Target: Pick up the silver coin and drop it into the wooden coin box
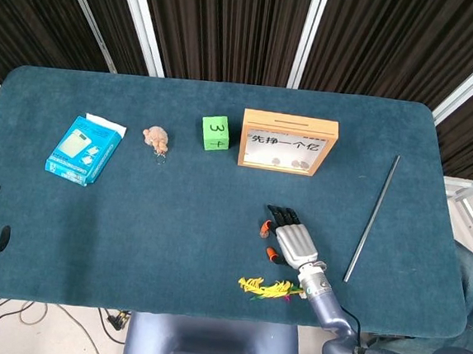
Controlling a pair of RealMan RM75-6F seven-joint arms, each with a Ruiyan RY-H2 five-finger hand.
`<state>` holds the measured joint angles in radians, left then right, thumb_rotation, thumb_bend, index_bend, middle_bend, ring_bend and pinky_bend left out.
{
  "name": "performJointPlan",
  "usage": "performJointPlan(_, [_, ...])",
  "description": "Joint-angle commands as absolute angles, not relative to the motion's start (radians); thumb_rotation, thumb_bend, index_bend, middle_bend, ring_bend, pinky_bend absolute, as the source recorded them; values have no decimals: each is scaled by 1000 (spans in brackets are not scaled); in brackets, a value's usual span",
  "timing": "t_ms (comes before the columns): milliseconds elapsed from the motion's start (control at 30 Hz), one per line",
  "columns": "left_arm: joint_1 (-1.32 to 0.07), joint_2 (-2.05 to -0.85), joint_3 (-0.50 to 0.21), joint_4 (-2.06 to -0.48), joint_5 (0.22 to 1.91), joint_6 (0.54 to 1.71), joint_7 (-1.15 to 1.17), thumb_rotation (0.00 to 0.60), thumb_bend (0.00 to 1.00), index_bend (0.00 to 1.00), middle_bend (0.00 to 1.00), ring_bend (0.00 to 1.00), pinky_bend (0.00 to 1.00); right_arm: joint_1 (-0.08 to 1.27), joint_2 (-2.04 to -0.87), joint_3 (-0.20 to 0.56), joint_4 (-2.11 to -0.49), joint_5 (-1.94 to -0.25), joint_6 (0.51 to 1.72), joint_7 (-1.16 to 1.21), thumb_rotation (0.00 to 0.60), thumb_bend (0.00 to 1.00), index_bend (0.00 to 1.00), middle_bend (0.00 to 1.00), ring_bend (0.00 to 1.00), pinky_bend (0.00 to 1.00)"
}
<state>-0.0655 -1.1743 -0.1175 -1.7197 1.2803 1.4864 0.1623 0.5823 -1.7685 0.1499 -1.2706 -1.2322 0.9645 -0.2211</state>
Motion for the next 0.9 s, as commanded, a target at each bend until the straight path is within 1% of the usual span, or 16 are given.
performJointPlan(33, [-66, -1174, -118, -1720, 1280, 1486, 162, 600, 397, 149, 26, 40, 0, 585, -1766, 152, -1270, -1222, 956, -225, 600, 445, 374, 10, 0, 0])
performJointPlan(267, [-65, -1174, -117, -1720, 1281, 1487, 162, 600, 397, 149, 26, 40, 0, 594, -1766, 159, -1273, -1203, 945, -234, 600, 445, 414, 10, 0, 0])
performJointPlan(600, [-66, -1174, -117, -1720, 1281, 1486, 162, 600, 397, 149, 26, 40, 0, 621, -1786, 181, -1243, -1187, 926, -225, 600, 445, 516, 10, 0, 0])
performJointPlan(900, [-65, -1172, -115, -1720, 1283, 1485, 160, 600, 397, 149, 26, 40, 0, 641, -1803, 197, -1214, -1187, 929, -214, 600, 445, 589, 10, 0, 0])
